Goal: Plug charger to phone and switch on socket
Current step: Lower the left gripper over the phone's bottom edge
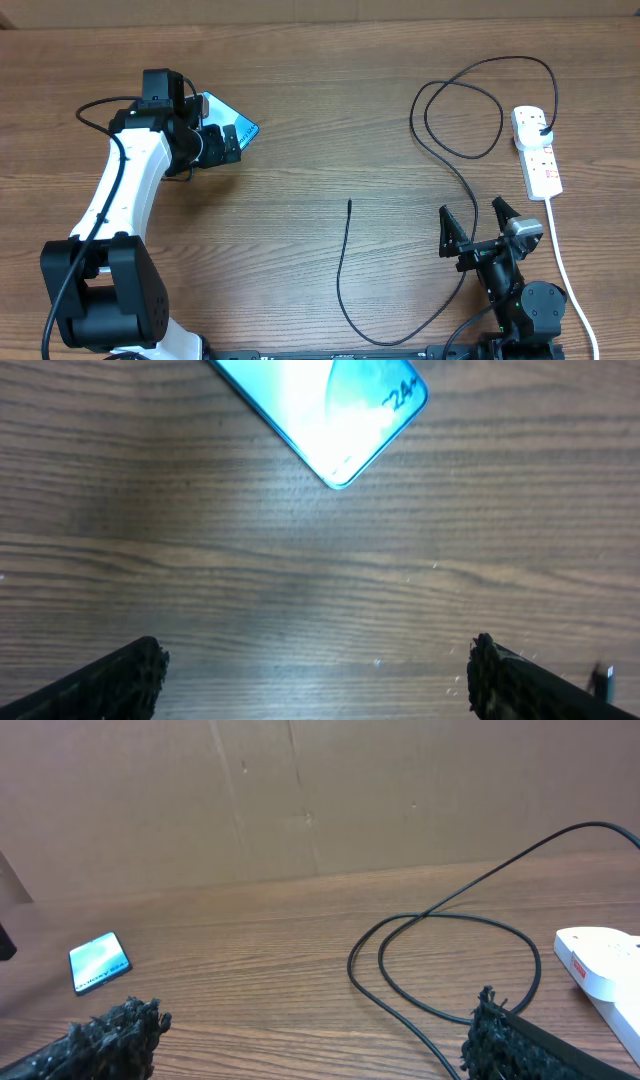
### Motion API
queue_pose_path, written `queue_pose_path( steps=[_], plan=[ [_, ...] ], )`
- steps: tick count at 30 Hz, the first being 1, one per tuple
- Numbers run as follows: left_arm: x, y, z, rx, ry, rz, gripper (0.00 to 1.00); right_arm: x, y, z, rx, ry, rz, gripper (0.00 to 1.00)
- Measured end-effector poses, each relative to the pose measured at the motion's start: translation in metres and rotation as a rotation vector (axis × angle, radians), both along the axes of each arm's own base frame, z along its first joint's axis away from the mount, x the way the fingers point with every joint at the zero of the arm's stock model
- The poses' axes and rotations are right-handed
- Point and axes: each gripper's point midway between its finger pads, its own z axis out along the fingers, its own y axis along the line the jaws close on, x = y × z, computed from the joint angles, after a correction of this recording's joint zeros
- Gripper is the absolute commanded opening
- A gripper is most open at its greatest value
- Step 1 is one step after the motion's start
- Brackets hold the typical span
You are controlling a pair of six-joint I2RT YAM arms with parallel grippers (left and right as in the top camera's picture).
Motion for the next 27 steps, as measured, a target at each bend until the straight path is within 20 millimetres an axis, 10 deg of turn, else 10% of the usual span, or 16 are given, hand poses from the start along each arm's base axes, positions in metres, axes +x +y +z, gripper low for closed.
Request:
queue_pose_path(
  steps=[27],
  plan=[
    [0.010, 0.012, 0.004, -0.002, 0.002, 0.299, 1.00, 0.000, 0.000, 0.000, 0.000, 0.000, 0.000, 1.00]
  ],
)
